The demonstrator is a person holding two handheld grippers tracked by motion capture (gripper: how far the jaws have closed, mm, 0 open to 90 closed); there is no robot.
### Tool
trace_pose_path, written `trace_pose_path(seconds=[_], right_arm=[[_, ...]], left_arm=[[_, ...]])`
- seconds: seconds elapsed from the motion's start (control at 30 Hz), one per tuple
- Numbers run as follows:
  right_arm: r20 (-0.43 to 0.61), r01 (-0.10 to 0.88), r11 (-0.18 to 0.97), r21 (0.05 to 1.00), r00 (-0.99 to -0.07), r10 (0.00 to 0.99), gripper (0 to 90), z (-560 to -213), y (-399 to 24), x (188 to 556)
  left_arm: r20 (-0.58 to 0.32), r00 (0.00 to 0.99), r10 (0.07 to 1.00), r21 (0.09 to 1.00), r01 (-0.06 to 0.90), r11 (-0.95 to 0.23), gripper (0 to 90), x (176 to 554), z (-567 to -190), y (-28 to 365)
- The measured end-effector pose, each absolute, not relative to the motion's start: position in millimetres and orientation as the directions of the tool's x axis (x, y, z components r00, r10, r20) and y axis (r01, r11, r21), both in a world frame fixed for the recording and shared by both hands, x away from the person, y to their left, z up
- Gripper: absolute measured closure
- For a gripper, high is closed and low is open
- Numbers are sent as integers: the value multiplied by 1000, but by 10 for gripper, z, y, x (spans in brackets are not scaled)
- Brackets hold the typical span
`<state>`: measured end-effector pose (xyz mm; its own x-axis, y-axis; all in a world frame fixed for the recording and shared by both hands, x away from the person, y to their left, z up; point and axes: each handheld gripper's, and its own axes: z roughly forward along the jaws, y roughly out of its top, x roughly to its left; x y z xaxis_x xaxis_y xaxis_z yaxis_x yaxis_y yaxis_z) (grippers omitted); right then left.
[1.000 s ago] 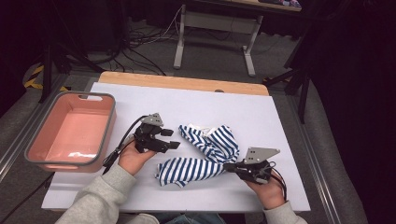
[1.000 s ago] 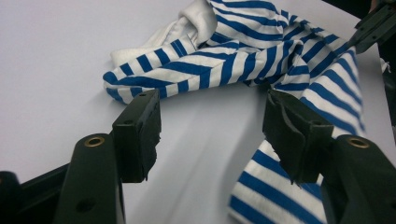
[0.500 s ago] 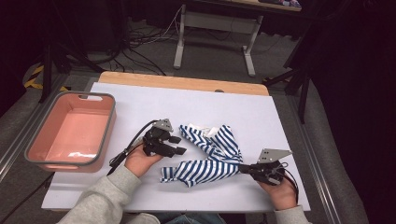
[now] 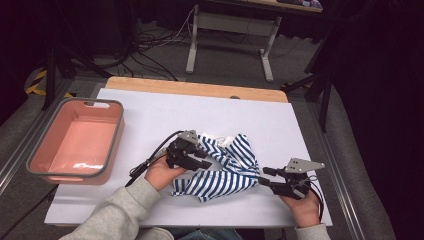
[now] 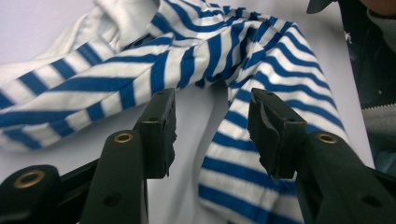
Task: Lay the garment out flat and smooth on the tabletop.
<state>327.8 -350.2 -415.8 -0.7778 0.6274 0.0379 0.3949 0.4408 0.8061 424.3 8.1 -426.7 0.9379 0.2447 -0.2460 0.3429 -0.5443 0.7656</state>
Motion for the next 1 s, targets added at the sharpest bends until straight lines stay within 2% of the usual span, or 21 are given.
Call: trace_pose_path(seconds=[0.17,1.0], right_arm=[[38,397,438,806,-774,632,534,-4168,-3499,3269],[60,407,427,807,-777,627,511,-4171,-3500,3311]], left_arm=[[-244,946,215,766,323,-556,537,4221,-4240,-72],[-199,964,175,795,263,-547,490,4295,-4161,-421]])
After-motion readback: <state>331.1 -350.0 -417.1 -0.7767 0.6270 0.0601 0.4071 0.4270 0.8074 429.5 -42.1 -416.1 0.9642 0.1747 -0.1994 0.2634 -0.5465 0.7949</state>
